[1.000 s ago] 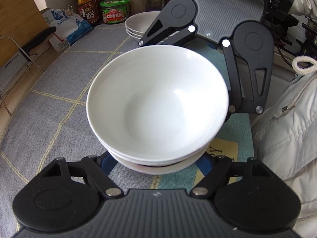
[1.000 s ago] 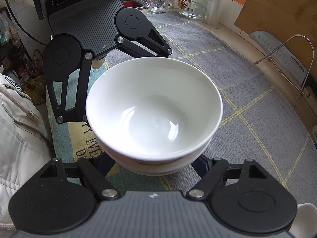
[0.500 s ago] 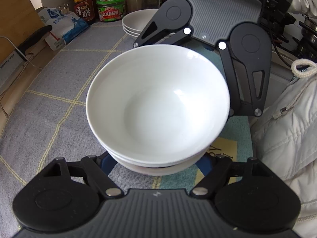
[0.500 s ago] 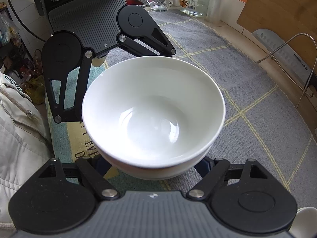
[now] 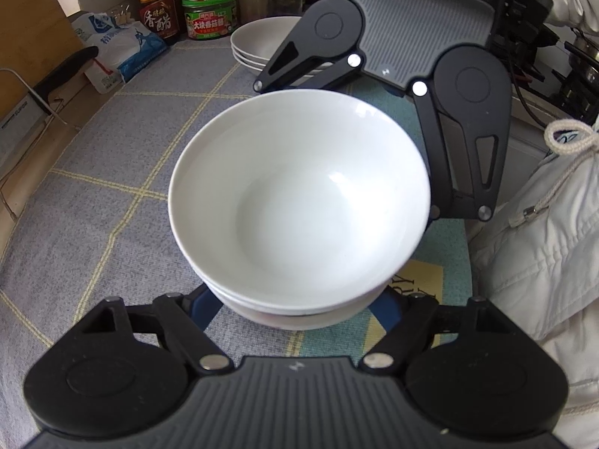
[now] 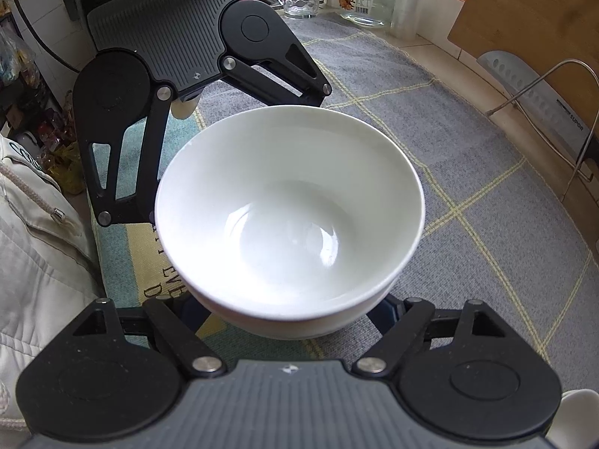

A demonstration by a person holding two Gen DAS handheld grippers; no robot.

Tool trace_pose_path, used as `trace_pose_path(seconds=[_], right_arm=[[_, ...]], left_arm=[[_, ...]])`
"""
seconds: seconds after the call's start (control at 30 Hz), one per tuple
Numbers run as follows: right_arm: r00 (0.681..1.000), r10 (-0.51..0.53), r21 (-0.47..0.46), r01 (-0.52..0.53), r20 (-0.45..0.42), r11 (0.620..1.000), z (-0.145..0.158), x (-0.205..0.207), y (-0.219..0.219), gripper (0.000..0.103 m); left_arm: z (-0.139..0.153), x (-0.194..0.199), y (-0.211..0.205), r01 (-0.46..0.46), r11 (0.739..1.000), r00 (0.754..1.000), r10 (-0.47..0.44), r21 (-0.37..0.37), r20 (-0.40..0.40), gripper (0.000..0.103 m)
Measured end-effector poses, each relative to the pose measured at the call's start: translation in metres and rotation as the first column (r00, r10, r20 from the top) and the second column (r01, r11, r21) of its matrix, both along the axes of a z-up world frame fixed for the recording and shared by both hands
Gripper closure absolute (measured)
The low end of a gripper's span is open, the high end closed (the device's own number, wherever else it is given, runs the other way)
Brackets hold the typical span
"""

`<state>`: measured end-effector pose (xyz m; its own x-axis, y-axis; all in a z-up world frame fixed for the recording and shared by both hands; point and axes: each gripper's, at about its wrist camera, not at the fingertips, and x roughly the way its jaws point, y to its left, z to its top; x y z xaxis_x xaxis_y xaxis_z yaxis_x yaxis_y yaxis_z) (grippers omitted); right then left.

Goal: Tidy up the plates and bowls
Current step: 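Lift the bowl stack with both tools toward the fruit-print plate stack, then carry the bowl stack with both tools over the plate stack by the bottles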

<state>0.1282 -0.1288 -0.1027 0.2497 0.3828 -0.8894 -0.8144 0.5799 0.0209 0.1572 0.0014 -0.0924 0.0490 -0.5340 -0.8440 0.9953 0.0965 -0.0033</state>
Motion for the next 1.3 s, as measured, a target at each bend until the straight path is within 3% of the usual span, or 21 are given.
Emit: trace_pose_path(seconds=[0.93,1.3], right_arm=[[0.999,-0.022,0.032,0.021,0.025,0.999,0.017,-0.012,-0.007,0.015],[0.998,-0.006,0.037,0.004,0.057,0.999,0.041,-0.026,-0.040,0.015]], left_arm=[[0.015,-0.017,0.000,-0.046,0.999,0.999,0.046,-0.003,0.016,0.021],[0.032,-0.023,-0.026,-0.059,0.998,0.997,0.060,-0.025,0.044,0.021]])
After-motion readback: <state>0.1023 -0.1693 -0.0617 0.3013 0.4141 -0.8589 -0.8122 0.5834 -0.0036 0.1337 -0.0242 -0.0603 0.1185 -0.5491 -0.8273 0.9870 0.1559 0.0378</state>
